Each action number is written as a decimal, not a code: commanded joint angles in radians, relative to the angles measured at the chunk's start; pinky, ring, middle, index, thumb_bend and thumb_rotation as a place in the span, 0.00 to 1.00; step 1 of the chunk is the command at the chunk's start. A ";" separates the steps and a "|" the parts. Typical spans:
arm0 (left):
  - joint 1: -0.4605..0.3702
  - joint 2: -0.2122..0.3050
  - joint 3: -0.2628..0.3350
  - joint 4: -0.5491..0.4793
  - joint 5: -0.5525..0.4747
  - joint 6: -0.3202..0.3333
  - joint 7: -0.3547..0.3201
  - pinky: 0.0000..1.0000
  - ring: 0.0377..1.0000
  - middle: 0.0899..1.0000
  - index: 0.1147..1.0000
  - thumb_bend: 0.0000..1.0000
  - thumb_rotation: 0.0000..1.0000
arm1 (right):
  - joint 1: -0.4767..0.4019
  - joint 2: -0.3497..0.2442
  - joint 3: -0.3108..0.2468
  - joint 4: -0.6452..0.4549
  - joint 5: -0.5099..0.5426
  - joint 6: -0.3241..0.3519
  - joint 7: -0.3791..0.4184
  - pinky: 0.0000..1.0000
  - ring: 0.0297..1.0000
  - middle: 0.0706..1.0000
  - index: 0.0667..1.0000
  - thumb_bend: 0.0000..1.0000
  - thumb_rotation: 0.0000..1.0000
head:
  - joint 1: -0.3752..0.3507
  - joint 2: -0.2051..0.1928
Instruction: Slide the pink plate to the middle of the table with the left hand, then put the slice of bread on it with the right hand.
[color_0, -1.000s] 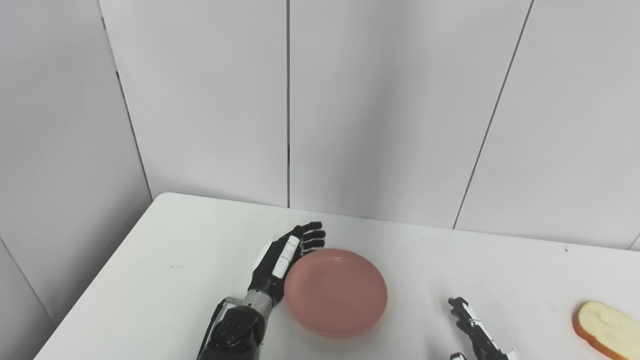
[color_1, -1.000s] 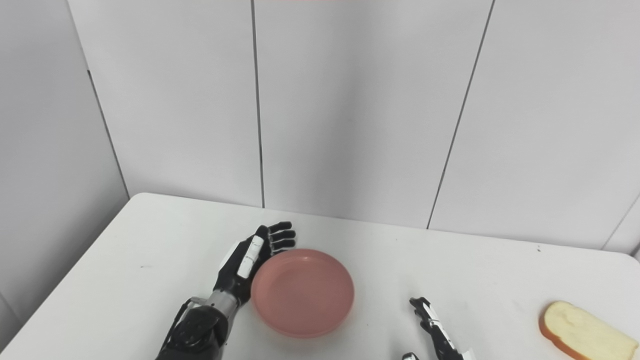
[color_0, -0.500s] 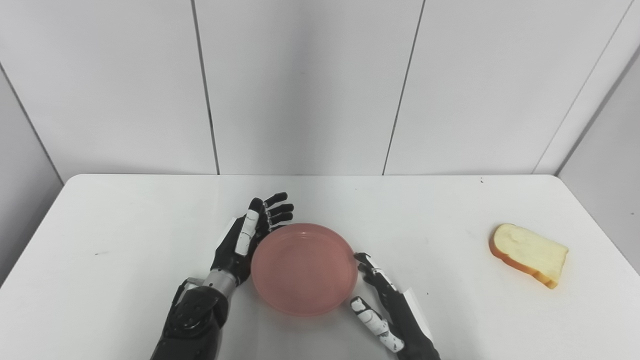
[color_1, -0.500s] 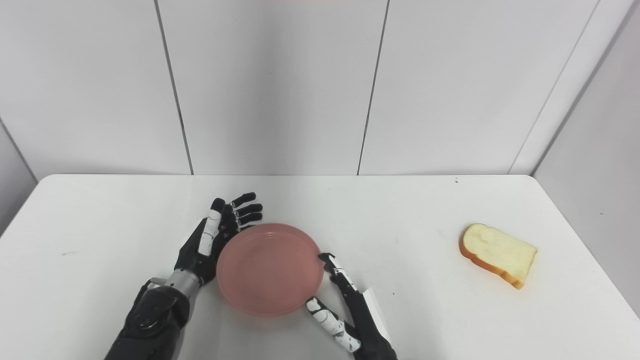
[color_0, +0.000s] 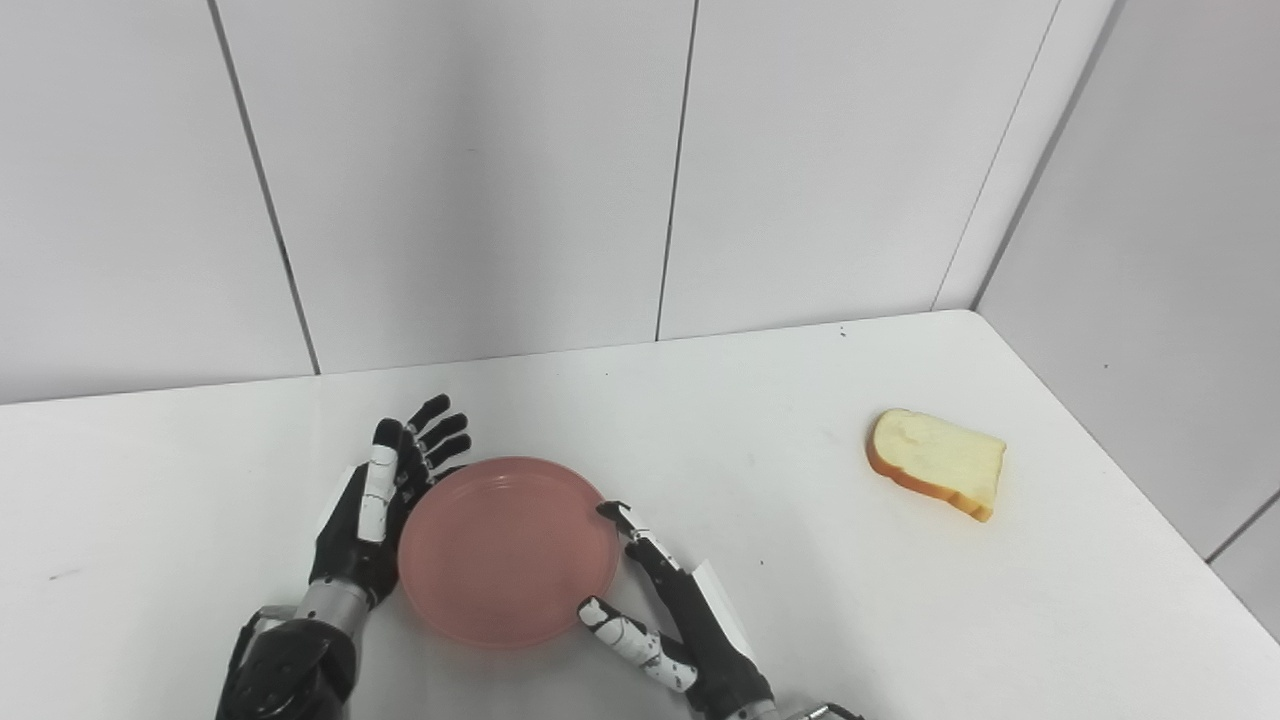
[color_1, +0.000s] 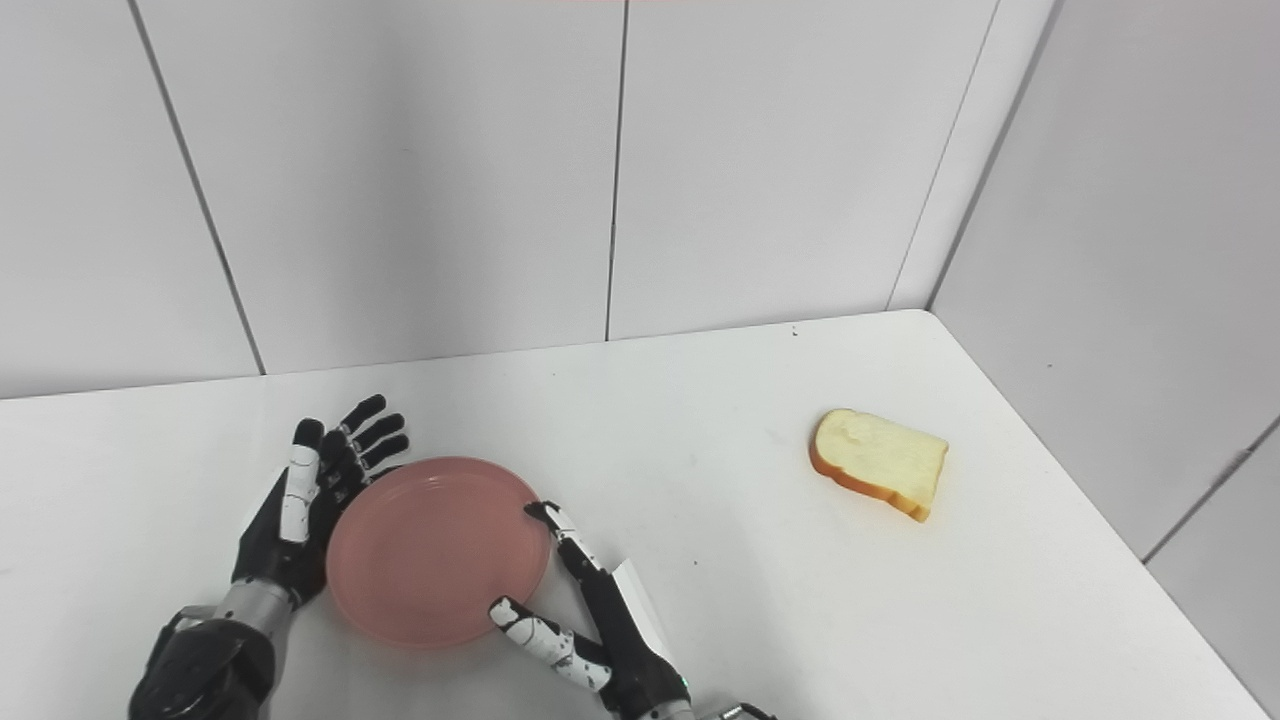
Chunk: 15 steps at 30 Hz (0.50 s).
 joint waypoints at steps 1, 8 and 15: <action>0.009 -0.001 0.001 0.024 0.000 0.015 -0.006 0.77 0.86 0.84 0.84 1.00 1.00 | -0.017 0.006 0.005 -0.011 0.003 -0.026 -0.019 0.97 0.98 0.97 0.91 0.65 0.82 | 0.009 -0.001; 0.016 -0.006 0.006 0.034 -0.001 0.007 0.002 0.75 0.85 0.84 0.83 0.98 1.00 | 0.003 -0.014 0.004 -0.042 -0.038 -0.029 -0.035 0.97 0.98 0.98 0.93 0.69 0.82 | 0.021 -0.008; 0.020 -0.015 0.007 0.042 0.010 0.000 0.021 0.75 0.85 0.83 0.82 0.98 1.00 | 0.018 -0.041 -0.013 -0.130 -0.143 -0.046 -0.097 0.95 0.98 0.98 0.93 0.74 0.81 | 0.027 -0.017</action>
